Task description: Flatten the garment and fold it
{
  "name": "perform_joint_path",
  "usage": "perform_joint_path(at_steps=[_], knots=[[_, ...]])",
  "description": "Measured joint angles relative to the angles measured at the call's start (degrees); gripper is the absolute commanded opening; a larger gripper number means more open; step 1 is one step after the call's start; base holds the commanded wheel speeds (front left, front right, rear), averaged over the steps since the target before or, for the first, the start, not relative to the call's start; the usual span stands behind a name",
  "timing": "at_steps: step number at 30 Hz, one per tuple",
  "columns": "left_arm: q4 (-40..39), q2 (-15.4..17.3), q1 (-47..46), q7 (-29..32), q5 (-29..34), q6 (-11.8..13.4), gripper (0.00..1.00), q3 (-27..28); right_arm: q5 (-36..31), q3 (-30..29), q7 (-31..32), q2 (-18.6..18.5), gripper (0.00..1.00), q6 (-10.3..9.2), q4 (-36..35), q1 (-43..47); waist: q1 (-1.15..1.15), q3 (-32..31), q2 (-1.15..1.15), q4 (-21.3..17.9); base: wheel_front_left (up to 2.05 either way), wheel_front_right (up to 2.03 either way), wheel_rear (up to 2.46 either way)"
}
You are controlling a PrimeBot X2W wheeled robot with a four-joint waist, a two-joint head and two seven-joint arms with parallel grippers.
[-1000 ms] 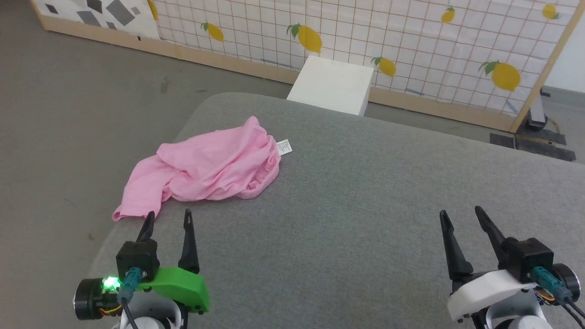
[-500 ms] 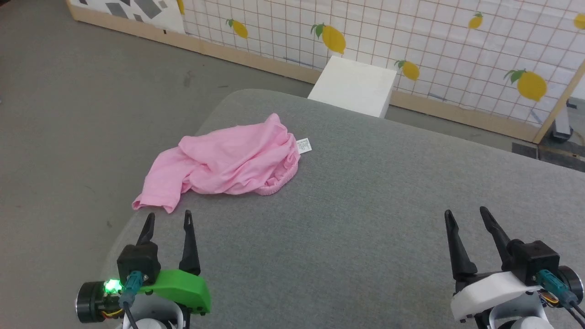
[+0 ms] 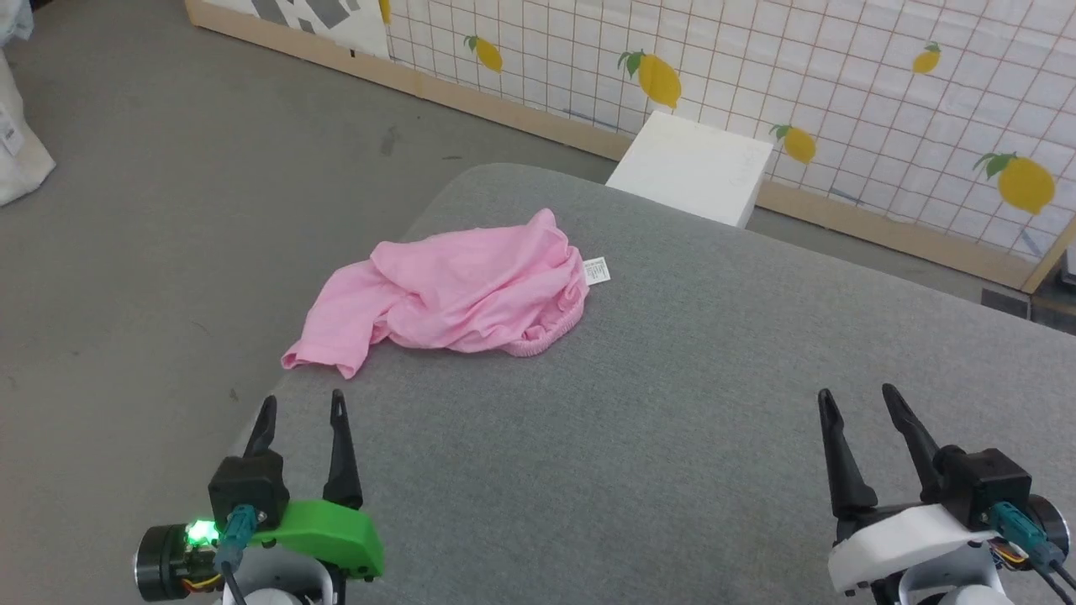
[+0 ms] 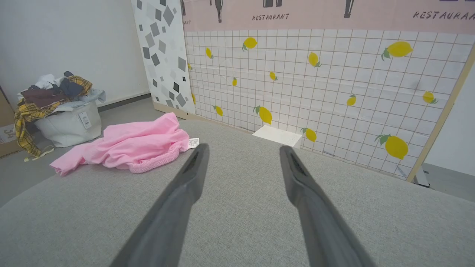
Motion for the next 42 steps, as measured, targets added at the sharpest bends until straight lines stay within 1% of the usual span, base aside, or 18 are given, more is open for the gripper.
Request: perform_joint_path(at_steps=[11, 23, 28, 31, 34, 37, 42], knots=[[0.6, 0.8, 0.0, -1.4, -1.1, 1.3, 1.0, -1.0, 0.5, -0.2, -1.3, 0.0, 1.0, 0.0, 0.8, 0.0, 0.0, -0.7, 0.0, 2.1, 0.0, 0.0, 0.0], [1.4, 1.8, 0.0, -2.8, -2.6, 2.8, 1.0, -2.1, 1.2, -0.4, -2.6, 0.0, 1.0, 0.0, 1.7, 0.0, 0.0, -1.2, 0.0, 5.6, 0.0, 0.0, 0.0], [1.7, 2.1, 0.0, -3.7, -3.7, 3.7, 1.0, -2.7, 1.4, -0.4, -3.5, 0.0, 1.0, 0.0, 2.0, 0.0, -0.01, -0.4, 0.0, 7.2, 0.0, 0.0, 0.0], [1.7, 2.3, 0.0, -4.1, -4.7, 3.6, 1.0, -2.7, 1.4, -0.4, -3.5, 0.0, 1.0, 0.0, 1.8, -0.1, -0.01, 0.6, 0.0, 7.3, 0.0, 0.0, 0.0], [1.9, 2.6, -1.7, -4.4, -6.4, 2.6, 1.0, -2.3, 0.6, 0.0, -3.1, 0.0, 1.0, 0.0, 0.6, -1.4, 0.0, 2.1, 0.0, 7.1, 0.0, 0.0, 0.0], [3.2, 3.4, -6.7, -4.1, -8.1, 0.6, 1.0, -1.9, -1.3, 1.0, -1.8, 0.1, 1.0, 0.01, -1.9, -4.2, -0.01, 4.2, 0.0, 6.6, 0.0, 0.0, 0.0], [7.5, 4.5, -19.6, 2.5, -13.0, -4.5, 1.0, -1.2, -3.0, 1.6, -0.3, 0.1, 1.0, 0.0, -5.3, -8.1, 0.0, 8.9, 0.0, 4.8, 0.0, 0.0, 0.0]])
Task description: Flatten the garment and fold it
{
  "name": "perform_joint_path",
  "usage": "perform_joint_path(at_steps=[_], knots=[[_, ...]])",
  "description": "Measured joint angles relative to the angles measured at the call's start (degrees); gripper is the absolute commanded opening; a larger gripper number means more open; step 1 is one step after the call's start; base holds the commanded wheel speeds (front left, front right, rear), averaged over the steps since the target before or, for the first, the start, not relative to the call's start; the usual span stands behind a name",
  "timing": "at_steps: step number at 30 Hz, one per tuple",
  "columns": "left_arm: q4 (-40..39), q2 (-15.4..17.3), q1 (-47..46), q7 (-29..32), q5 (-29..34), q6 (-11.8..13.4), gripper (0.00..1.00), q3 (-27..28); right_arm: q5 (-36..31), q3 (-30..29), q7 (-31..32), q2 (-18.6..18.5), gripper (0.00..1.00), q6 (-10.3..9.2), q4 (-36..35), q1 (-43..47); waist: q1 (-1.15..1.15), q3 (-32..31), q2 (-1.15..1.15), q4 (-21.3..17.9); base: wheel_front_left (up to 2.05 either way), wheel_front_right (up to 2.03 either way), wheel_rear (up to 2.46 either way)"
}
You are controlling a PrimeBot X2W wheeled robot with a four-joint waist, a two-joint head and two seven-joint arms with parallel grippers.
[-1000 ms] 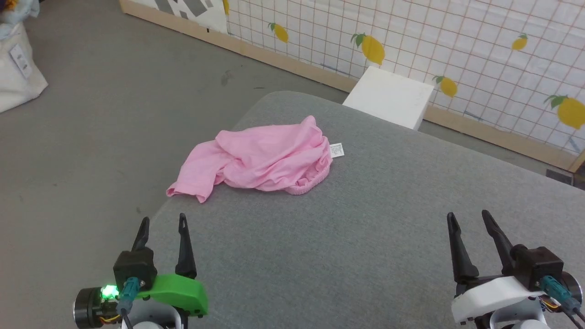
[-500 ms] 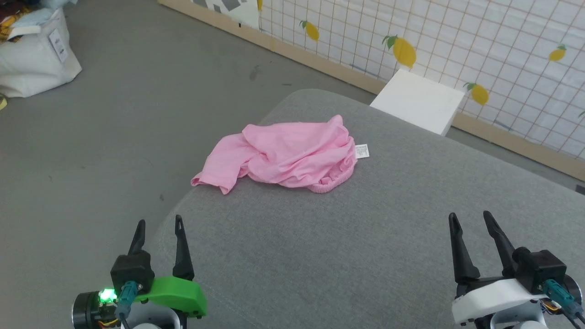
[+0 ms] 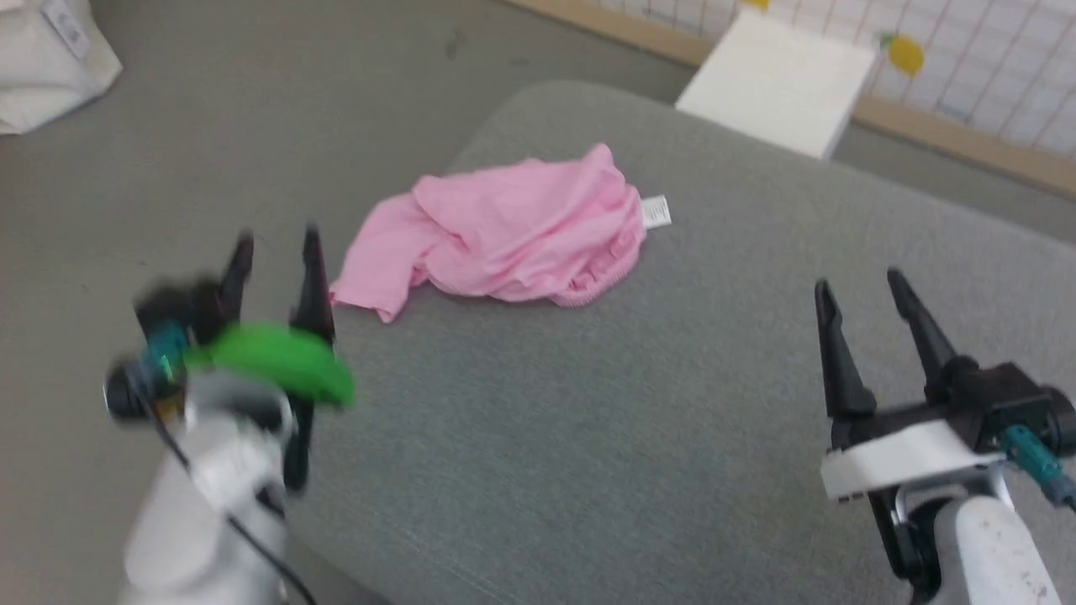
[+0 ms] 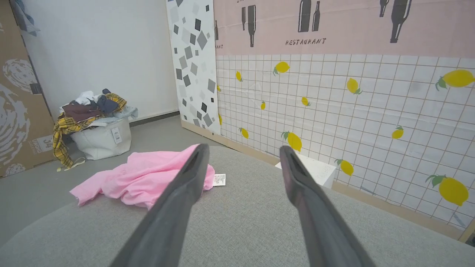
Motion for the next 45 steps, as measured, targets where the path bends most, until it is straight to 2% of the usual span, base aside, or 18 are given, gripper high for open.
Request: perform_joint_path(at_steps=[9, 14, 17, 20, 24, 25, 26, 27, 30, 38, 42, 45], knots=[[8.9, 5.4, -19.0, 17.7, -8.9, -8.1, 1.0, 1.5, -0.6, 0.9, -0.6, 0.0, 1.0, 0.0, -0.6, -6.5, 0.01, 11.2, 0.0, -6.3, 0.0, 0.0, 0.0], [12.7, 6.7, -21.4, 30.2, -15.7, -9.4, 1.0, 2.2, 0.1, 0.6, -2.0, 0.0, 1.0, 0.0, 0.6, -8.3, 0.01, 17.0, 0.0, -11.9, 0.0, 0.0, 0.0], [13.9, 7.5, -21.3, 37.3, -18.1, -8.3, 1.0, 2.9, 0.8, 0.4, -2.7, 0.0, 1.0, 0.0, 1.3, -8.8, 0.01, 19.9, 0.0, -14.9, 0.0, 0.0, 0.0], [14.1, 8.1, -20.4, 43.8, -19.8, -5.6, 1.0, 3.0, 1.3, 0.1, -3.1, 0.0, 1.0, 0.0, 2.0, -8.8, 0.01, 22.4, 0.0, -17.6, 0.0, 0.0, 0.0], [12.1, 10.5, -19.6, 48.4, -20.1, -1.8, 1.0, 4.0, 1.6, -0.2, -3.6, 0.0, 1.0, 0.0, 3.1, -8.9, 0.0, 25.2, 0.0, -20.6, 0.0, 0.0, 0.0], [11.5, 11.3, -19.5, 49.2, -20.1, -1.8, 0.92, 4.0, 1.7, -0.2, -3.7, 0.0, 1.0, 0.0, 3.2, -9.0, 0.0, 25.6, 0.01, -21.2, 0.0, 0.0, 0.0], [10.6, 12.0, -19.2, 49.5, -20.1, -1.4, 0.46, 4.1, 1.9, -0.2, -3.7, 0.0, 1.0, 0.01, 3.2, -9.3, 0.0, 26.0, 0.0, -21.8, 0.0, 0.0, 0.0], [9.8, 12.6, -18.6, 49.2, -19.8, -1.4, 0.0, 4.2, 1.9, -0.2, -3.9, 0.0, 1.0, 0.01, 3.3, -9.5, 0.0, 26.3, 0.0, -22.4, 0.0, 0.0, 0.0], [8.3, 13.7, -17.1, 42.4, -17.2, -1.4, 0.0, 4.3, 1.9, -0.6, -4.2, 0.1, 1.0, 0.01, 3.9, -9.5, 0.0, 26.1, 0.0, -23.3, 0.0, 0.0, 0.0], [8.9, 13.1, -15.2, 10.2, -4.3, 1.0, 0.0, 3.7, 2.7, -2.0, -4.2, 0.0, 1.0, 0.0, 7.6, -6.0, 0.0, 20.7, 0.0, -24.4, 0.0, 0.0, 0.0], [8.2, 13.5, -15.7, -0.2, -1.1, 0.6, 0.0, 3.1, 3.5, -2.5, -4.2, 0.0, 1.0, 0.0, 8.4, -2.7, 0.0, 15.9, 0.0, -24.6, 0.0, 0.0, 0.0], [6.2, 13.1, -16.5, -4.0, -0.1, 0.5, 0.0, 2.3, 3.5, -3.0, -4.2, 0.0, 1.0, 0.0, 8.6, -0.5, 0.0, 11.6, 0.0, -24.5, 0.0, 0.0, 0.0]])
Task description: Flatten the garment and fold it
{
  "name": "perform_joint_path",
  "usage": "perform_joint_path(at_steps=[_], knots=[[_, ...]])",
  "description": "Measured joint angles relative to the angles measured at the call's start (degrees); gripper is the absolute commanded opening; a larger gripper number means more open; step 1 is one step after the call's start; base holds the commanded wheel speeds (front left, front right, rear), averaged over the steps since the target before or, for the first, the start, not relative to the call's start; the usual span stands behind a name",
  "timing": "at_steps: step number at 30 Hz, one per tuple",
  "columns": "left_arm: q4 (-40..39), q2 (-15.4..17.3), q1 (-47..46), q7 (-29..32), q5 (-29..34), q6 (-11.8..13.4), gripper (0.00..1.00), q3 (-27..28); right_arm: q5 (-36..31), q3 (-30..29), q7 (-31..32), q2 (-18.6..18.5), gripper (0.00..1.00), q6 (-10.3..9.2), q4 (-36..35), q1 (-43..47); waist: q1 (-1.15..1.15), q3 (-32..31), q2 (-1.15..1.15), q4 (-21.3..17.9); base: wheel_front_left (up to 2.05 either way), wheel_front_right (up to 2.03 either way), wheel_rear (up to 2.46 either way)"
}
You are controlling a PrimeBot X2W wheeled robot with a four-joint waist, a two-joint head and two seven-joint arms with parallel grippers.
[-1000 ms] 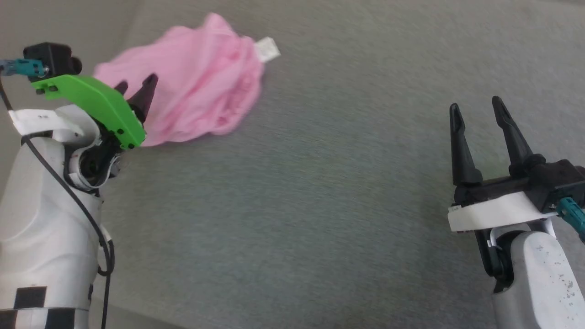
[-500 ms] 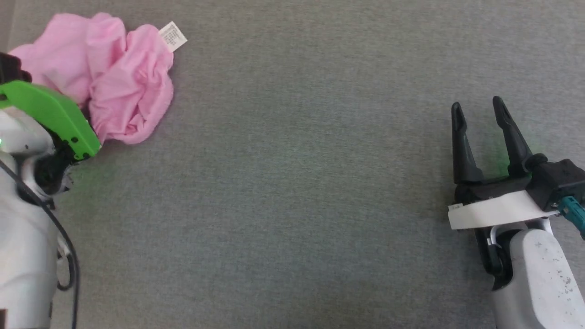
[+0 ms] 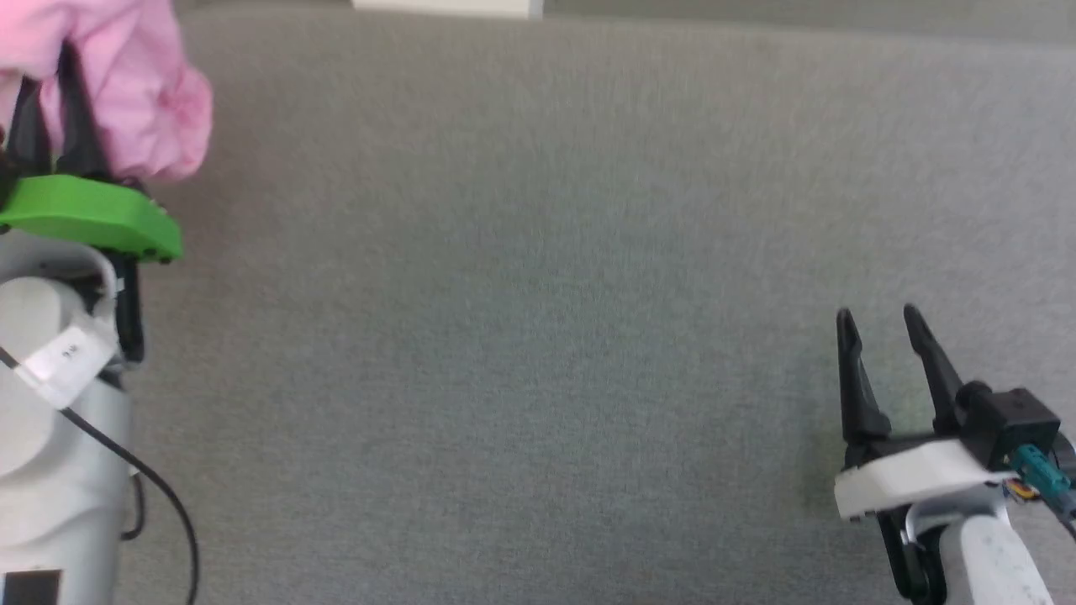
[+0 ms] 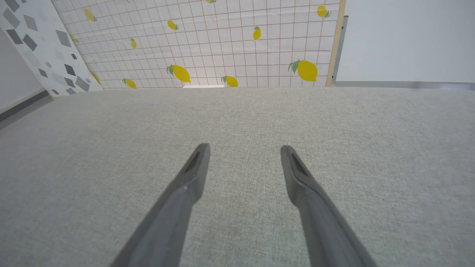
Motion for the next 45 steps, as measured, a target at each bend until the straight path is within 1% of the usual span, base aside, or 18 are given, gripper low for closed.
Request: perform_joint_path(at_steps=[5, 8, 10, 13, 17, 19, 22, 24, 27, 30, 31, 32, 33, 35, 37, 39, 42, 45], knots=[[-6.4, -3.9, -0.2, -1.7, 0.2, 0.0, 0.0, -2.6, 0.5, -0.5, 0.0, 0.0, 1.0, 0.0, 0.1, 2.6, -0.01, -6.9, 0.0, -0.2, 0.0, 0.0, 0.0], [-9.1, -7.3, -0.2, -1.7, 0.1, -0.4, 0.0, -5.2, 0.5, -0.6, 0.0, 0.0, 1.0, 0.0, -0.1, 3.2, -0.01, -10.4, 0.0, -1.0, 0.0, 0.0, 0.0], [-10.1, -10.2, -0.1, -1.6, -1.1, -0.9, 0.0, -6.9, 0.5, -0.6, 0.0, 0.0, 1.0, 0.0, -0.2, 3.6, -0.01, -12.4, 0.0, -2.0, 0.0, 0.0, 0.0], [-9.9, -13.3, 0.5, -1.0, -2.1, -2.1, 0.0, -9.7, 0.5, -0.6, 0.1, 0.0, 1.0, 0.0, -0.4, 4.4, -0.01, -14.3, 0.0, -4.1, 0.0, 0.0, 0.0], [-6.9, -17.4, 2.5, 0.3, -3.3, -4.1, 0.0, -14.1, 0.5, -0.6, 0.6, 0.0, 1.0, 0.0, -1.0, 4.9, -0.01, -15.9, 0.0, -7.6, 0.0, 0.0, 0.0], [-4.7, -18.4, 3.1, 1.7, -3.4, -5.0, 0.0, -16.7, 0.5, -0.6, 0.7, 0.0, 1.0, 0.0, -1.5, 4.9, -0.01, -16.2, 0.0, -9.4, 0.0, 0.0, 0.0], [-0.5, -19.8, 4.0, 6.0, -5.6, -6.7, 0.0, -20.3, 0.6, -0.7, 1.0, 0.0, 1.0, 0.0, -2.1, 4.9, -0.01, -16.2, 0.0, -12.4, 0.0, 0.0, 0.0], [4.2, -20.5, 4.9, 12.4, -7.5, -8.0, 0.0, -23.3, 0.9, -0.7, 1.0, 0.0, 1.0, 0.0, -2.1, 4.9, -0.01, -15.9, 0.0, -14.5, 0.0, 0.0, 0.0], [10.8, -21.0, 6.4, 21.8, -9.5, -9.0, 0.0, -26.6, 1.5, -0.1, 1.0, -0.1, 1.0, 0.0, -1.9, 4.8, -0.01, -15.3, 0.0, -17.2, 0.0, 0.0, 0.0], [16.1, -20.9, 7.4, 30.2, -10.2, -9.0, 0.0, -28.8, 1.9, 0.5, 1.0, 0.0, 1.0, 0.0, -1.8, 4.7, -0.01, -14.5, 0.0, -19.5, 0.0, 0.0, 0.0], [17.5, -20.8, 7.5, 32.8, -10.2, -8.9, 0.22, -29.4, 2.0, 0.4, 0.9, 0.0, 1.0, 0.0, -1.7, 4.7, -0.01, -14.2, 0.0, -20.2, 0.0, 0.0, 0.0], [18.3, -20.7, 7.5, 34.7, -10.3, -8.8, 0.71, -29.7, 2.0, 0.4, 0.9, -0.1, 1.0, 0.0, -1.7, 4.7, -0.01, -14.0, 0.0, -20.7, 0.0, 0.0, 0.0], [18.8, -20.6, 7.5, 36.5, -10.6, -8.5, 1.0, -29.9, 2.0, 0.3, 0.8, -0.1, 1.0, 0.0, -1.6, 4.7, -0.01, -13.6, 0.0, -21.1, 0.0, 0.0, 0.0], [18.4, -20.6, 7.4, 37.1, -11.0, -8.4, 1.0, -29.9, 2.0, -0.2, 0.7, -0.1, 1.0, 0.0, -1.6, 4.7, -0.01, -12.9, 0.0, -21.6, 0.0, 0.0, 0.0], [16.6, -20.6, 7.4, 34.1, -11.5, -7.5, 1.0, -28.6, 2.0, -0.5, 0.5, -0.1, 1.0, 0.0, -1.5, 4.7, -0.01, -12.3, 0.0, -21.4, 0.0, 0.0, 0.0], [14.2, -20.7, 7.4, 29.4, -12.1, -7.4, 1.0, -27.0, 1.9, -0.8, 0.5, -0.1, 1.0, 0.0, -1.5, 4.7, -0.01, -12.0, 0.0, -20.8, 0.0, 0.0, 0.0], [9.9, -20.6, 7.4, 19.4, -12.4, -7.4, 1.0, -24.2, 1.9, -1.1, 0.5, -0.1, 1.0, 0.0, -1.6, 4.7, -0.01, -11.8, 0.0, -19.2, 0.0, 0.0, 0.0], [5.8, -20.0, 7.5, 8.9, -11.0, -6.0, 1.0, -21.5, 1.9, -1.2, 0.5, -0.1, 1.0, 0.0, -2.0, 4.7, -0.01, -11.9, 0.0, -17.0, 0.0, 0.0, 0.0]])
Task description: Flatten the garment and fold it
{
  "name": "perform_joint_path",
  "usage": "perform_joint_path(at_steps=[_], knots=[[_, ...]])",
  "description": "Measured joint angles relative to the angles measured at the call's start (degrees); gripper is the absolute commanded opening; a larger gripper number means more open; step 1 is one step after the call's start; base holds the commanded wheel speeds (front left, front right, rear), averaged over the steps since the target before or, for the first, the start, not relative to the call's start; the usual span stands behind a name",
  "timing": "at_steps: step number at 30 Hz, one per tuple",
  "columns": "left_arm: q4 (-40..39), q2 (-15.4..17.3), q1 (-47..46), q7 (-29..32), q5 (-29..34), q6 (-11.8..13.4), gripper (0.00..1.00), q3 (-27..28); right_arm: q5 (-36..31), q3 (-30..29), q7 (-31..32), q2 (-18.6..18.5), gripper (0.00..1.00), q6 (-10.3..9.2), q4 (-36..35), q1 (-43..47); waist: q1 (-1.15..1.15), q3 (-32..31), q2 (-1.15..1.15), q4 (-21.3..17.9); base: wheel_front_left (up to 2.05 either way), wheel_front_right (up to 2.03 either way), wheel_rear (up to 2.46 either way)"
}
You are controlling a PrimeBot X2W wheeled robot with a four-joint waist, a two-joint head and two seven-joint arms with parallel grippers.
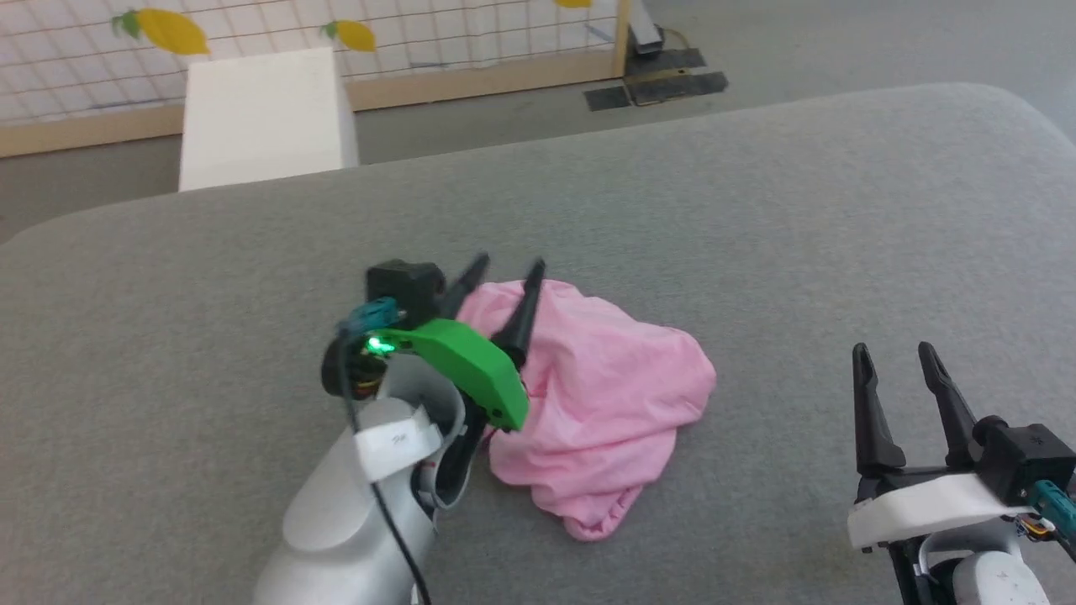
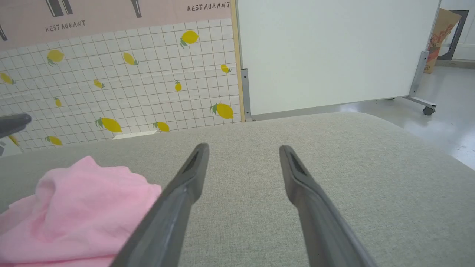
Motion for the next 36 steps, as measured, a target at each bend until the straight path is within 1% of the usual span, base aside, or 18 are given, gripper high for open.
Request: perform_joint_path(at_steps=[3, 5, 9, 12, 14, 15, 17, 20, 24, 27, 28, 30, 31, 34, 36], knots=[[-3.3, 1.1, 1.7, -8.0, 1.6, 2.1, 1.0, 2.2, -0.2, 0.3, 0.0, 0.0, 1.0, 0.0, -0.5, 0.0, 0.0, -0.4, 0.0, 2.6, 0.0, 0.0, 0.0], [-5.5, 1.8, 3.7, -10.6, 2.6, 3.5, 1.0, 3.8, -0.6, 0.6, 0.1, 0.0, 1.0, 0.0, -1.2, 0.0, 0.0, -0.8, 0.0, 4.4, 0.0, 0.0, 0.0], [-11.0, 3.1, 8.7, -12.0, 5.2, 5.2, 1.0, 6.7, -1.7, 2.1, 1.8, 0.0, 1.0, 0.0, -3.4, -0.2, 0.0, -1.2, 0.0, 8.6, 0.0, 0.0, 0.0], [-16.0, 3.4, 12.5, -12.1, 8.7, 5.8, 1.0, 9.6, -2.5, 4.2, 6.3, 0.0, 1.0, -0.01, -4.4, -1.6, 0.0, -1.3, 0.0, 11.8, 0.0, 0.0, 0.0], [-18.4, 3.3, 14.8, -12.2, 10.4, 5.9, 1.0, 11.7, -3.6, 6.3, 10.1, 0.0, 1.0, 0.0, -4.6, -3.4, 0.0, -1.3, 0.0, 13.8, 0.0, 0.0, 0.0], [-19.6, 3.2, 16.1, -12.2, 11.6, 5.9, 1.0, 12.7, -4.0, 7.7, 13.0, 0.0, 1.0, 0.0, -4.3, -4.5, 0.0, -1.2, 0.0, 14.9, 0.0, 0.0, 0.0], [-21.5, 2.5, 18.9, -12.2, 13.7, 6.2, 1.0, 15.0, -5.0, 10.5, 20.1, 0.0, 1.0, 0.0, -2.5, -6.9, 0.0, -1.1, 0.0, 17.1, 0.0, 0.0, 0.0], [-23.4, 1.2, 22.3, -12.2, 14.9, 6.1, 1.0, 17.8, -6.3, 13.2, 29.8, -0.2, 1.0, 0.0, 0.3, -10.4, 0.0, -0.8, 0.0, 20.0, 0.0, 0.0, 0.0], [-24.9, -0.4, 24.3, -12.2, 16.7, 5.2, 1.0, 20.2, -8.1, 15.7, 43.8, -2.8, 1.0, 0.0, 4.3, -14.7, 0.0, -0.3, 0.0, 23.5, 0.0, 0.0, 0.0], [-25.2, -1.0, 24.7, -12.2, 16.9, 4.1, 1.0, 21.3, -10.2, 16.8, 51.4, -5.1, 1.0, 0.0, 6.0, -17.0, 0.0, 0.1, 0.0, 25.8, 0.0, 0.0, 0.0], [-25.2, -1.0, 24.7, -12.2, 17.0, 3.8, 1.0, 21.6, -10.4, 17.1, 53.0, -5.7, 1.0, 0.0, 6.3, -17.6, 0.0, 0.2, 0.0, 26.4, 0.0, 0.0, 0.0], [-25.3, -1.2, 24.6, -12.2, 17.0, 3.3, 1.0, 22.1, -10.5, 18.3, 56.5, -6.8, 0.27, 0.0, 6.7, -18.5, 0.0, 0.6, 0.0, 27.8, 0.0, 0.0, 0.0], [-25.3, -1.2, 24.6, -12.2, 17.0, 3.1, 1.0, 22.3, -10.4, 19.0, 57.8, -7.4, 0.0, 0.0, 6.8, -18.7, 0.0, 0.7, 0.0, 28.4, 0.0, 0.0, 0.0], [-25.2, -1.3, 24.6, -12.2, 17.0, 3.0, 1.0, 22.5, -9.3, 20.4, 59.7, -8.9, 0.0, 0.0, 6.5, -19.2, 0.0, 1.2, 0.0, 29.9, 0.0, 0.0, 0.0], [-25.2, -1.3, 24.6, -12.2, 16.4, 3.0, 1.0, 22.4, -8.2, 21.0, 59.3, -9.2, 0.0, 0.0, 5.7, -19.5, 0.0, 1.3, 0.0, 30.6, 0.0, 0.0, 0.0]])
